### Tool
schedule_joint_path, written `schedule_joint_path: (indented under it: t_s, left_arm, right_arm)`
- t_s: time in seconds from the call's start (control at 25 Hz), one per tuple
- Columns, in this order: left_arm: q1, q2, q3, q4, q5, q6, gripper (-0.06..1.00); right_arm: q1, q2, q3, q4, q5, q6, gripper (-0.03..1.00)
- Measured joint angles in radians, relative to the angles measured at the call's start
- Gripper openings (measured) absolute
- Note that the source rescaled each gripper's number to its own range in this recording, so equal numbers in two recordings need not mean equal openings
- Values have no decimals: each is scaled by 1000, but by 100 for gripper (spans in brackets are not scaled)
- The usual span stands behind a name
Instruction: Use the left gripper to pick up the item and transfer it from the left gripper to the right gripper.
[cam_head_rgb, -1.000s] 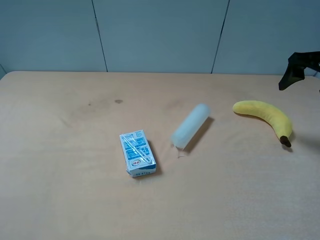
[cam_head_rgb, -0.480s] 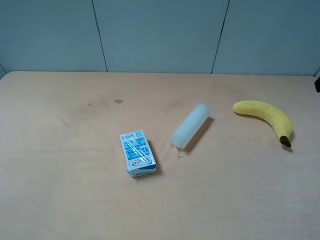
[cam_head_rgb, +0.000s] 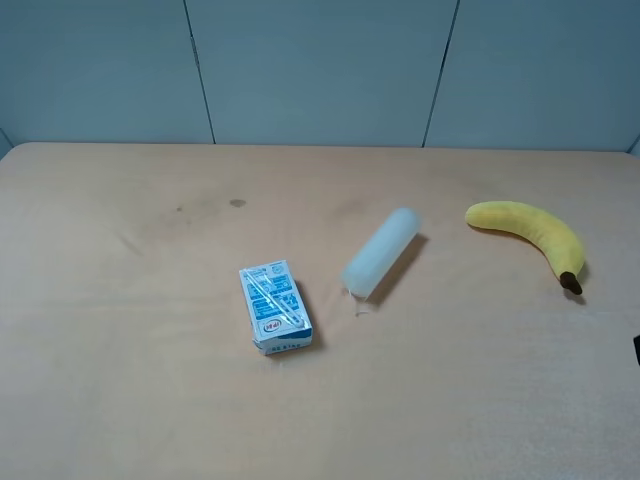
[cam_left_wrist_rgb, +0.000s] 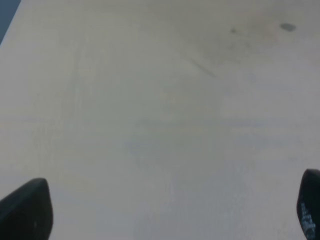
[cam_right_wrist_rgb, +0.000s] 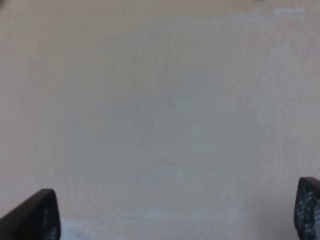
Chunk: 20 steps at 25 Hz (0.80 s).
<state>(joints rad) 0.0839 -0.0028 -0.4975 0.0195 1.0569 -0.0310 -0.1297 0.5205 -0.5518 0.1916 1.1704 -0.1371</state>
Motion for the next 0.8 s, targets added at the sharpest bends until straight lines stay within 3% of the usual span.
schedule_joint_path:
  t_s: [0.24, 0.44, 0.8]
  left_arm:
    - [0, 0, 0, 0, 0, 0, 97]
    - [0, 0, 0, 0, 0, 0, 97]
    - [0, 0, 0, 0, 0, 0, 97]
  right_arm:
    - [0, -301, 1, -7, -20, 14, 100]
    - [0, -496, 16, -77, -22, 62, 100]
    - [0, -524, 55, -133, -128, 118, 100]
